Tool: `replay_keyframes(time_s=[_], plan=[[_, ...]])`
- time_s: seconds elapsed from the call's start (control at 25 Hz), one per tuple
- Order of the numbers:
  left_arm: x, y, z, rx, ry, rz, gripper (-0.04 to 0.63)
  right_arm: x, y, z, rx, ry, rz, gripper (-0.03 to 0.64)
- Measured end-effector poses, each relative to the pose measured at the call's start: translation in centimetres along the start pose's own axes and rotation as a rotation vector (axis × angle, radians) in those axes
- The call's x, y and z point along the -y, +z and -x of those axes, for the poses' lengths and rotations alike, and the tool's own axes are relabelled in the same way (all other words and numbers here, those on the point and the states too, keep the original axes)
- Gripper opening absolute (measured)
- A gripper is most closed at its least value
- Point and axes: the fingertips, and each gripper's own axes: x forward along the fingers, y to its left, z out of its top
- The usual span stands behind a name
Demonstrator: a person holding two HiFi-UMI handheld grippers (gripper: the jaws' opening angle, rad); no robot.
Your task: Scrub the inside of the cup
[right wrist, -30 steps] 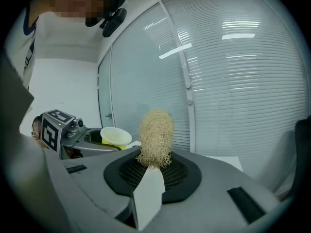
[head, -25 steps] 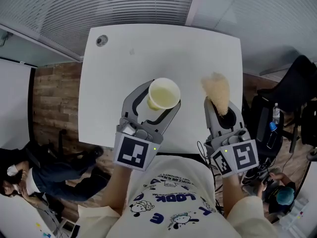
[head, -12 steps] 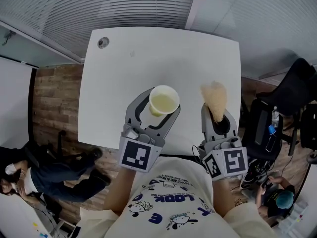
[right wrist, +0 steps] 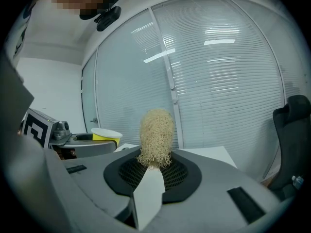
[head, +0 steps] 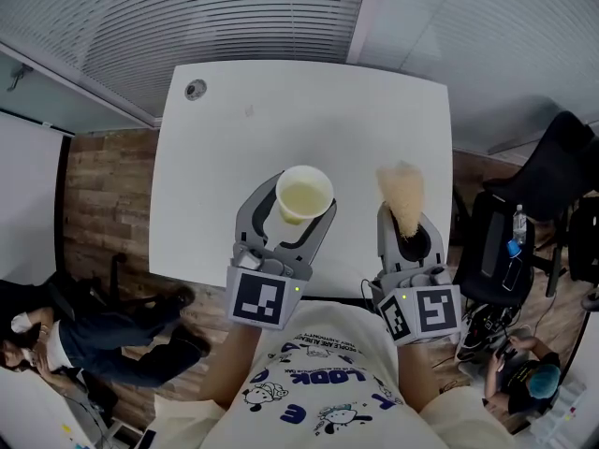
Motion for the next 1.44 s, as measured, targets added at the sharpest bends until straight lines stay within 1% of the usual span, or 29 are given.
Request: replay_keyframes(time_s=[0.24,1.44], plan=[[-0.04,0.16,0.20,0.000,0.012,0.002,0.337,-0.32,-0.19,-0.10,0.001,-0.009,0.007,0.067],[0.18,0.40,0.16,0.001,-0.003,0.008,0.337,-0.18,-0.48,0.11,-0.009,-0.030,-0.005,0.067]])
